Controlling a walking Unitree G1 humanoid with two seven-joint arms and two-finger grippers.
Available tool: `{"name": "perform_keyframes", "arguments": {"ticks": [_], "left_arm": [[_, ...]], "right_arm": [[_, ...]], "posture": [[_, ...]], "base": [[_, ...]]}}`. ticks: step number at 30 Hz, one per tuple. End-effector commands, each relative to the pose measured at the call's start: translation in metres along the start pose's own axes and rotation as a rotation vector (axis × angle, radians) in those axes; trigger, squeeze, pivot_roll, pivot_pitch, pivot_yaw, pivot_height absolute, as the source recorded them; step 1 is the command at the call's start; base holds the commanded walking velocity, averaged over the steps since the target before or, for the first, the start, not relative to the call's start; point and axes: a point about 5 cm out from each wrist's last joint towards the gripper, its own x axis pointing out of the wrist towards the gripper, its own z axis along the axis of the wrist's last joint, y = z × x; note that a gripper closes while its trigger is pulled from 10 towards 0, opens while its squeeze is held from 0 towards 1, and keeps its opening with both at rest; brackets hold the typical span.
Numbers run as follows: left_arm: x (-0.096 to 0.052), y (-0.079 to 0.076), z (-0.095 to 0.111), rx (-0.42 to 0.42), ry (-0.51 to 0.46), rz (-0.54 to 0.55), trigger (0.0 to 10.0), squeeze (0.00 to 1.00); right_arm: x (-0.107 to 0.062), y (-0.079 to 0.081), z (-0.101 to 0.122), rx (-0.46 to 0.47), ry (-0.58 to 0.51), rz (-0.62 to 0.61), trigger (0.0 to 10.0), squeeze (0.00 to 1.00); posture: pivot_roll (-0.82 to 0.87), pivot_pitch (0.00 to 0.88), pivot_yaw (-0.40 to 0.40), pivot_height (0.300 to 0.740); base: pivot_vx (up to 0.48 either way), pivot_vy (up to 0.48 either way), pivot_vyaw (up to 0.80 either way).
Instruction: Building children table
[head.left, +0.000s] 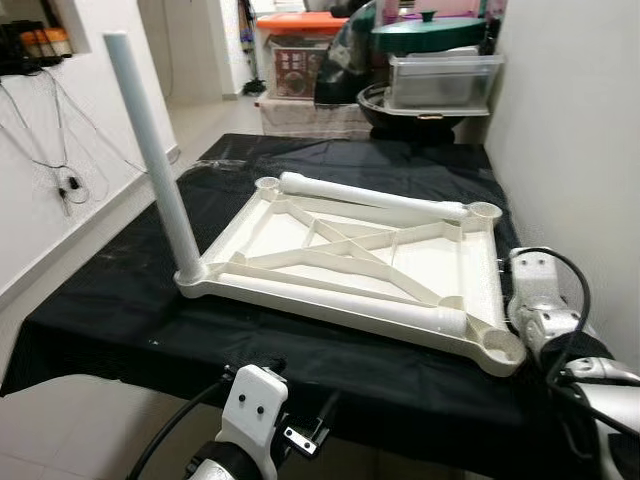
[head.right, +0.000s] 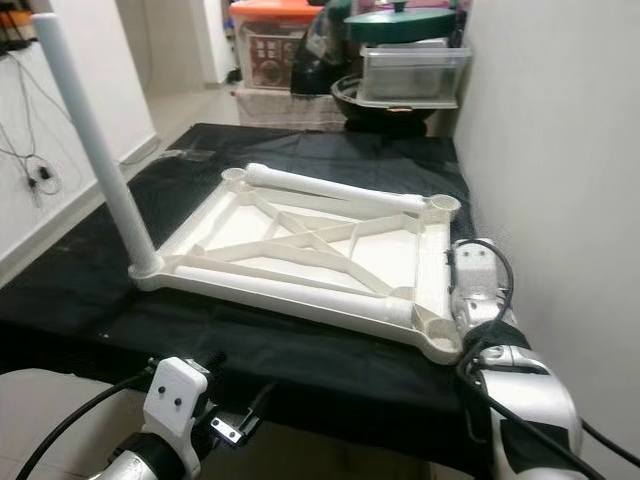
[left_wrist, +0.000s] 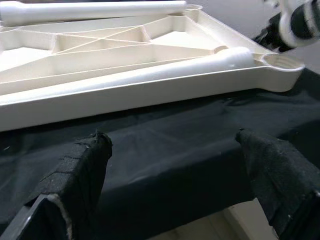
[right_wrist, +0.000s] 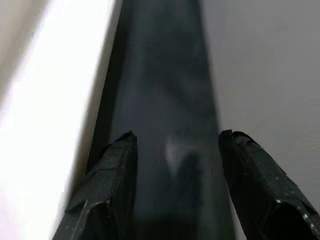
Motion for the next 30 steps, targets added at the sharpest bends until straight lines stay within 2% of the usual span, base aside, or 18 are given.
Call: {"name": "perform_keyframes", "arguments": {"ticks": [1,3,4,5,7,8,11,14,15,17,18,20,21,23,24,27,29,30], "left_arm": [[-0.001,0.0,0.0,-0.003,0.009,0.003,10.0,0.0],[-0.001,0.0,0.0,-0.003,0.009,0.003,10.0,0.0],[0.002,0.001,0.0,-0.001,0.008,0.006,10.0,0.0],[0.002,0.001,0.0,-0.001,0.008,0.006,10.0,0.0],[0.006,0.002,-0.001,0.002,0.007,0.014,10.0,0.0],[0.006,0.002,-0.001,0.002,0.007,0.014,10.0,0.0],[0.012,0.005,-0.003,0.009,0.001,0.017,10.0,0.0],[0.014,0.006,-0.003,0.01,0.001,0.018,10.0,0.0],[0.016,0.007,-0.004,0.014,-0.003,0.021,10.0,0.0],[0.016,0.007,-0.004,0.014,-0.003,0.021,10.0,0.0],[0.019,0.008,-0.004,0.018,-0.007,0.024,10.0,0.0],[0.019,0.008,-0.004,0.018,-0.007,0.024,10.0,0.0],[0.022,0.01,-0.004,0.028,-0.018,0.031,10.0,0.0],[0.022,0.01,-0.004,0.028,-0.018,0.031,10.0,0.0],[0.027,0.013,-0.004,0.042,-0.027,0.041,10.0,0.0],[0.037,0.018,-0.007,0.056,-0.031,0.051,10.0,0.0],[0.037,0.018,-0.007,0.056,-0.031,0.051,10.0,0.0],[0.04,0.02,-0.008,0.057,-0.031,0.054,10.0,0.0]], "right_arm": [[-0.002,0.04,-0.009,-0.038,0.039,0.226,10.0,0.0],[-0.002,0.04,-0.009,-0.038,0.039,0.226,10.0,0.0],[-0.005,0.058,-0.004,-0.081,0.007,0.364,10.0,0.0],[-0.005,0.058,-0.004,-0.081,0.007,0.364,10.0,0.0],[-0.011,0.077,0.007,-0.132,-0.063,0.494,10.0,0.0],[-0.011,0.077,0.007,-0.132,-0.063,0.494,10.0,0.0],[-0.017,0.089,0.028,-0.063,-0.132,0.478,10.0,0.0],[-0.018,0.092,0.032,-0.046,-0.137,0.471,10.0,0.0],[-0.022,0.101,0.037,-0.035,-0.148,0.482,10.0,0.0],[-0.022,0.101,0.037,-0.035,-0.148,0.482,10.0,0.0],[-0.026,0.111,0.043,-0.009,-0.163,0.503,10.0,0.0],[-0.026,0.111,0.043,-0.009,-0.163,0.503,10.0,0.0],[-0.033,0.125,0.051,0.018,-0.193,0.546,10.0,0.0],[-0.033,0.125,0.051,0.018,-0.193,0.546,10.0,0.0],[-0.041,0.14,0.056,0.026,-0.217,0.603,10.0,0.0],[-0.041,0.142,0.054,0.041,-0.239,0.563,10.0,0.0],[-0.041,0.142,0.054,0.041,-0.239,0.563,10.0,0.0],[-0.035,0.129,0.053,0.038,-0.26,0.475,10.0,0.0]], "posture": [[0.16,0.069,-0.004,0.74],[0.16,0.069,-0.004,0.74],[0.16,0.057,-0.01,0.74],[0.16,0.057,-0.01,0.74],[0.14,0.035,-0.014,0.74],[0.14,0.035,-0.014,0.74],[0.13,0.004,-0.018,0.74],[0.13,0.0,-0.02,0.74],[0.13,0.0,-0.025,0.74],[0.13,0.0,-0.025,0.74],[0.13,0.0,-0.032,0.74],[0.13,0.0,-0.032,0.74],[0.13,0.0,-0.038,0.74],[0.13,0.0,-0.038,0.74],[0.12,0.0,-0.05,0.74],[0.12,0.0,-0.055,0.74],[0.12,0.0,-0.055,0.74],[0.11,0.0,-0.056,0.74]], "base": [[0.0,0.0,0.0],[0.0,0.0,0.0],[0.0,0.0,0.0],[0.0,0.0,0.0],[0.0,0.0,0.0],[0.0,0.0,0.0],[0.0,0.0,0.0],[0.0,0.0,0.0],[0.0,0.0,0.0],[0.0,0.0,0.0],[0.0,0.0,0.0],[0.0,0.0,0.0],[0.0,0.0,0.0],[0.0,0.0,0.0],[0.0,0.0,0.0],[0.0,0.0,0.0],[0.0,0.0,0.0],[0.0,0.0,0.0]]}}
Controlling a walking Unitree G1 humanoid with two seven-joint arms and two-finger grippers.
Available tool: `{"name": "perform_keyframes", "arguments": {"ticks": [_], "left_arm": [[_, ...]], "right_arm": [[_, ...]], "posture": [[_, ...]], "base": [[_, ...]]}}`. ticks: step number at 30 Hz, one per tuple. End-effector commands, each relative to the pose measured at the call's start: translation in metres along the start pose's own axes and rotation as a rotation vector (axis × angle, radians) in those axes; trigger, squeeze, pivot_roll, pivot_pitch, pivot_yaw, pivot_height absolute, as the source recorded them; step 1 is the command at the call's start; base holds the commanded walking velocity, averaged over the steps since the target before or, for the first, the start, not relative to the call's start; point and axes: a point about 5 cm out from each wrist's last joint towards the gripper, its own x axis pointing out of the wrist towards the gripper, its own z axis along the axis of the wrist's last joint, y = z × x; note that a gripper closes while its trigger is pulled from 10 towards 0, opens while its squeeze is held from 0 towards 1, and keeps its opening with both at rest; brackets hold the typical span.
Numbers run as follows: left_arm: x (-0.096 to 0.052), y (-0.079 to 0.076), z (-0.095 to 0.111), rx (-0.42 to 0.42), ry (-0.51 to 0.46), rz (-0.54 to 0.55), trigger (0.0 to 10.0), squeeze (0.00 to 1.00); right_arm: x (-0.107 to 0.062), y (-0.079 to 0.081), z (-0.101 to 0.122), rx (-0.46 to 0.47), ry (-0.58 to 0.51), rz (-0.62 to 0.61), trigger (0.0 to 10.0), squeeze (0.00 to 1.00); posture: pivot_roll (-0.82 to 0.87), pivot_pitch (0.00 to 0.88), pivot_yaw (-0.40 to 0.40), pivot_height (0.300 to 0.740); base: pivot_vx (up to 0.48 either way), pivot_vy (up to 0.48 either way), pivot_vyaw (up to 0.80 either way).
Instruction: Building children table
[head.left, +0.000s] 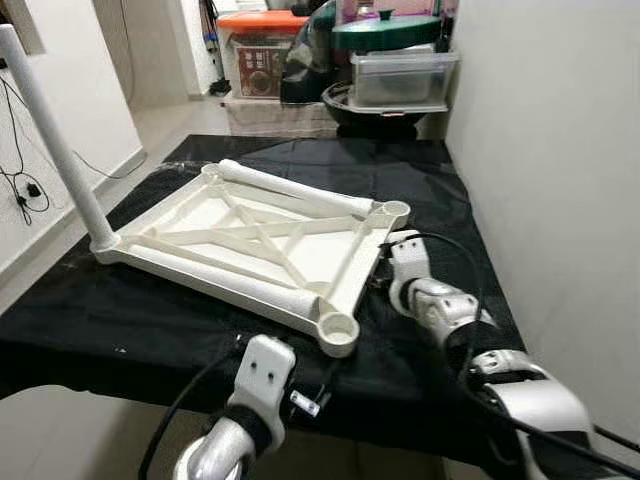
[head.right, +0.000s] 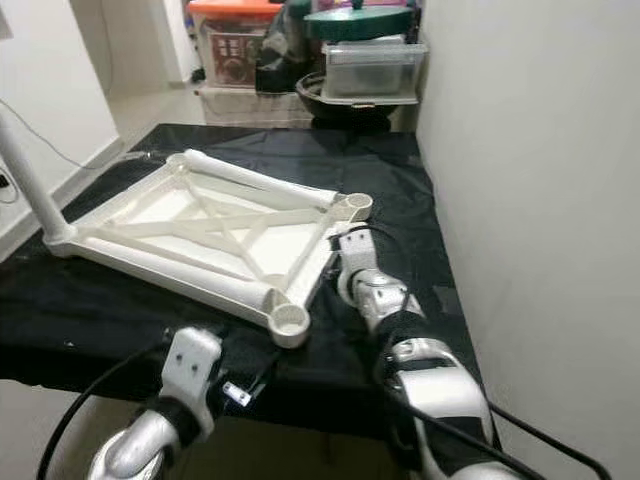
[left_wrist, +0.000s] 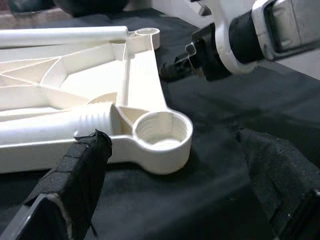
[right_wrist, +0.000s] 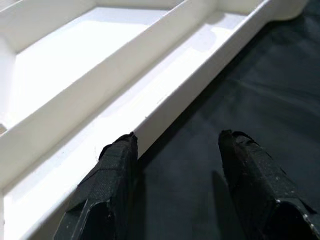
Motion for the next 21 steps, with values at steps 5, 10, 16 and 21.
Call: {"name": "perform_keyframes", "arguments": {"ticks": [5,10,16,21], "left_arm": [[0.005,0.006,-0.009,0.013,0.028,0.013,10.0,0.0],[0.011,0.009,-0.013,0.017,0.032,0.008,10.0,0.0],[0.017,0.016,-0.017,0.019,0.028,0.016,10.0,0.0],[0.017,0.021,-0.018,-0.003,0.024,0.037,10.0,0.0]], "right_arm": [[-0.009,-0.035,0.017,0.077,-0.147,-0.1,10.0,0.0],[-0.024,-0.046,0.024,0.327,-0.266,0.103,10.0,0.0],[-0.046,-0.013,-0.011,0.47,-0.11,0.515,10.0,0.0],[-0.053,0.011,-0.029,0.536,0.005,0.645,10.0,0.0]], "posture": [[0.11,0.0,-0.051,0.74],[0.09,0.0,-0.045,0.74],[0.09,0.0,-0.038,0.74],[0.1,0.0,-0.039,0.74]], "base": [[0.0,0.0,0.0],[0.0,0.0,0.0],[0.0,0.0,0.0],[0.0,0.0,0.0]]}}
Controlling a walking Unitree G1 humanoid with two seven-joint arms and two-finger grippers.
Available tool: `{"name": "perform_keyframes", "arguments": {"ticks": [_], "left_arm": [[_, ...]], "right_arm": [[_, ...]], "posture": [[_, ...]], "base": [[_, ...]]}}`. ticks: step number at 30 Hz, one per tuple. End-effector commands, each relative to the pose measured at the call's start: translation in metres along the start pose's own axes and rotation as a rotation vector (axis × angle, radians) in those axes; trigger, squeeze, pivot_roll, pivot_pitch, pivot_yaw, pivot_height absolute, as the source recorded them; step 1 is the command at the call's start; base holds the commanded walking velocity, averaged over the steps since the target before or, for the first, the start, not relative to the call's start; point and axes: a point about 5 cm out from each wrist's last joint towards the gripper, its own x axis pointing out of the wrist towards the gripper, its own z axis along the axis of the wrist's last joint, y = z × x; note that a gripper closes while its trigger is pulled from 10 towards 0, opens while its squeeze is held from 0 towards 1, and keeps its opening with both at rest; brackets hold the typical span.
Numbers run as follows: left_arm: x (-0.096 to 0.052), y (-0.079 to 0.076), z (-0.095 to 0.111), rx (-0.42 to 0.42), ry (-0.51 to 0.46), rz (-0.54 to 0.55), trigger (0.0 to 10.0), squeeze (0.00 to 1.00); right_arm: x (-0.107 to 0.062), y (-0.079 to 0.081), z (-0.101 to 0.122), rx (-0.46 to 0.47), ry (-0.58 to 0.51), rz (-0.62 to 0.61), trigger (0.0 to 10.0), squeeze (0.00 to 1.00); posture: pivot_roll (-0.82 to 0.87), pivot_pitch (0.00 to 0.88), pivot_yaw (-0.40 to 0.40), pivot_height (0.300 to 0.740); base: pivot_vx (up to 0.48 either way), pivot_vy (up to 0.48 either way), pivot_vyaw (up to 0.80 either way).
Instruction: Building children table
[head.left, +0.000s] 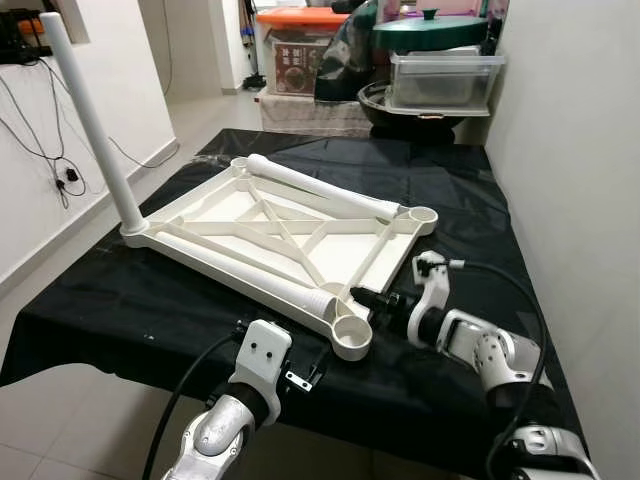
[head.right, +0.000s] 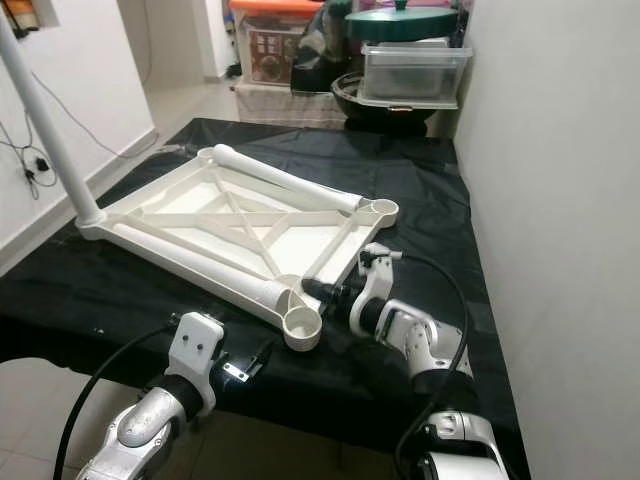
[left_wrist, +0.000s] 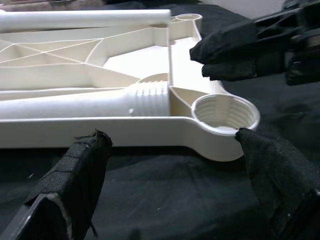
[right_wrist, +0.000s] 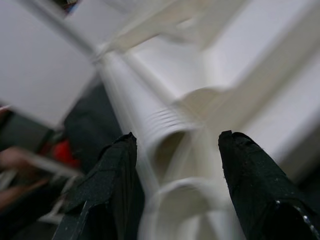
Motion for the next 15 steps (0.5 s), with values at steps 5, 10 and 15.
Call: {"name": "perform_keyframes", "arguments": {"ticks": [5,10,15], "left_arm": [[-0.006,0.012,-0.006,-0.041,0.008,0.057,10.0,0.0],[-0.006,0.012,-0.006,-0.035,0.005,0.062,10.0,0.0],[-0.006,0.011,-0.005,-0.033,-0.004,0.06,10.0,0.0]], "right_arm": [[0.011,0.015,-0.017,0.055,0.094,0.062,10.0,0.0],[0.022,0.018,-0.018,0.066,0.119,0.035,10.0,0.0],[0.03,0.024,-0.018,0.052,0.113,-0.011,10.0,0.0]], "posture": [[0.1,0.0,-0.045,0.74],[0.11,0.0,-0.055,0.74],[0.11,0.0,-0.056,0.74]], "base": [[0.0,0.0,0.0],[0.0,0.0,0.0],[0.0,0.0,0.0]]}}
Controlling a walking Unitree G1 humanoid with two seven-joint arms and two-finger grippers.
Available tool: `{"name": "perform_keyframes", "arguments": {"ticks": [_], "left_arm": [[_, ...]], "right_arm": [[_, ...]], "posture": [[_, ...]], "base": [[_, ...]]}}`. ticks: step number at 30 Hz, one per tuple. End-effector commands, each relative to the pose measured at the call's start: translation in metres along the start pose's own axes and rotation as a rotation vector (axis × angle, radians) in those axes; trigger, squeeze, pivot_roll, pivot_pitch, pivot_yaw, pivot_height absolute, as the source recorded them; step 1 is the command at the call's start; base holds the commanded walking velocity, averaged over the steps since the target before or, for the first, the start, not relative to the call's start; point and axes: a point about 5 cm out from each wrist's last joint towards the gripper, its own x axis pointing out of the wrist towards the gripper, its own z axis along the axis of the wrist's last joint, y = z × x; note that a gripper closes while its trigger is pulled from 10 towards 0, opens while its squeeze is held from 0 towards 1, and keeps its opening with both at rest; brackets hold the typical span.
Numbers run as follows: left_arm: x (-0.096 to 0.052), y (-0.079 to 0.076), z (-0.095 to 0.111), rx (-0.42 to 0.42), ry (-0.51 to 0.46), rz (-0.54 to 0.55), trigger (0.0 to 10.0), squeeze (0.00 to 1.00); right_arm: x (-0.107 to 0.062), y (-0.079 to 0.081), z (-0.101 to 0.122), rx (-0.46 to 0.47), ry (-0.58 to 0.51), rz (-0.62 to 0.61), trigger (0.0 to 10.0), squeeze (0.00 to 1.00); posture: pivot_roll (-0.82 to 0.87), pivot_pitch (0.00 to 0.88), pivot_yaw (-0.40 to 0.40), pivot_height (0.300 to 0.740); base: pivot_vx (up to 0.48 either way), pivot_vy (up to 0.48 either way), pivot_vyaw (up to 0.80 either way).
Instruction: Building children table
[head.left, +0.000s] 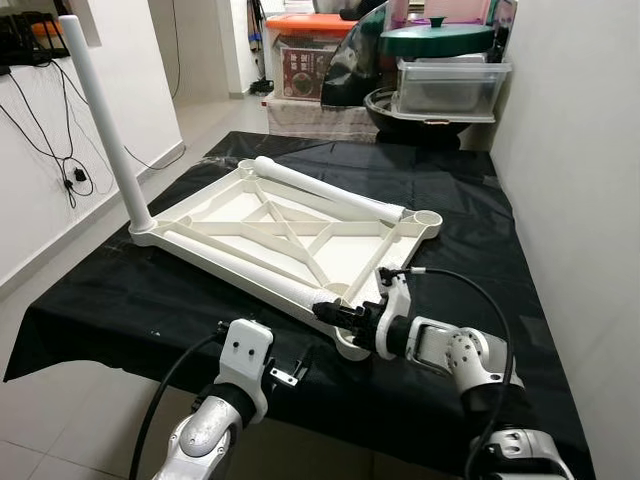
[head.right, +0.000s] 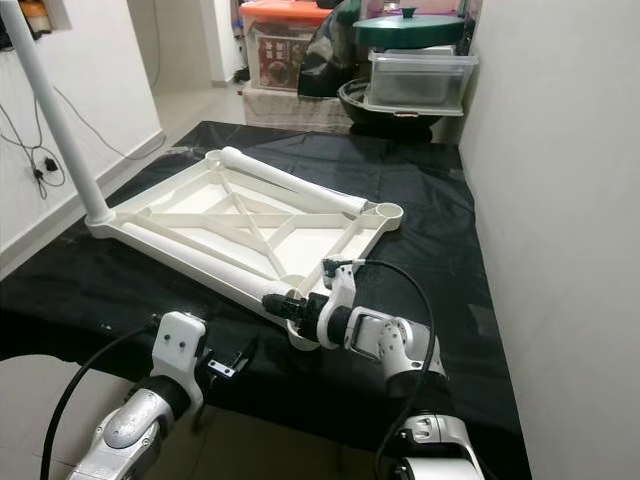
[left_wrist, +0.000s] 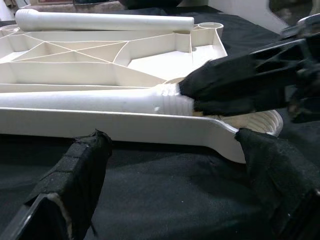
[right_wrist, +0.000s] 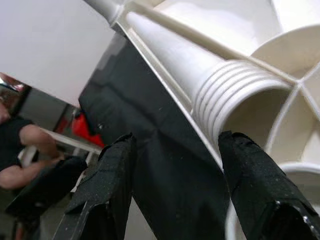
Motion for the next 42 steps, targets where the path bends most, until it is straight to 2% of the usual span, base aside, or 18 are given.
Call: {"name": "perform_keyframes", "arguments": {"ticks": [1,4,13,19,22,27,38,40,41,42], "left_arm": [[-0.001,0.0,-0.004,0.001,0.009,0.004,10.0,0.0],[-0.002,-0.001,-0.004,-0.001,0.005,0.005,10.0,0.0],[-0.003,-0.003,-0.005,-0.003,0.008,-0.002,10.0,0.0],[-0.005,-0.005,-0.007,-0.002,0.009,-0.007,10.0,0.0],[-0.005,-0.005,-0.007,-0.001,0.008,-0.006,10.0,0.0],[-0.007,-0.002,-0.004,0.001,-0.012,0.025,10.0,0.0],[-0.01,0.005,-0.003,0.008,-0.02,0.07,10.0,0.0],[-0.012,0.005,-0.003,0.006,-0.018,0.077,10.0,0.0],[-0.012,0.005,-0.003,0.006,-0.018,0.077,10.0,0.0],[-0.012,0.005,-0.003,0.006,-0.018,0.079,10.0,0.0]], "right_arm": [[0.002,0.0,0.003,-0.008,-0.009,-0.052,10.0,0.0],[0.002,-0.002,0.006,-0.006,-0.02,-0.112,10.0,0.0],[0.001,0.001,0.011,0.001,-0.025,-0.112,10.0,0.0],[0.008,0.016,0.011,0.039,-0.027,-0.044,10.0,0.0],[0.01,0.019,0.011,0.034,-0.026,-0.039,10.0,0.0],[0.021,0.034,0.018,0.012,-0.042,-0.026,10.0,0.0],[0.03,0.039,0.022,-0.003,-0.047,-0.049,10.0,0.0],[0.038,0.051,0.023,0.02,-0.047,0.022,10.0,0.0],[0.038,0.051,0.023,0.02,-0.047,0.022,10.0,0.0],[0.041,0.062,0.026,0.032,-0.056,0.087,10.0,0.0]], "posture": [[0.11,0.0,-0.058,0.74],[0.11,0.0,-0.058,0.74],[0.11,0.0,-0.059,0.74],[0.11,0.0,-0.064,0.74],[0.11,0.0,-0.069,0.74],[0.12,0.0,-0.076,0.74],[0.12,0.0,-0.096,0.74],[0.12,0.0,-0.103,0.74],[0.12,0.0,-0.103,0.74],[0.13,0.0,-0.104,0.74]], "base": [[0.0,0.0,0.0],[0.0,0.0,0.0],[0.0,0.0,0.0],[0.0,0.0,0.0],[0.0,0.0,0.0],[0.0,0.0,0.0],[0.0,0.0,0.0],[0.0,0.0,0.0],[0.0,0.0,0.0],[0.0,0.0,0.0]]}}
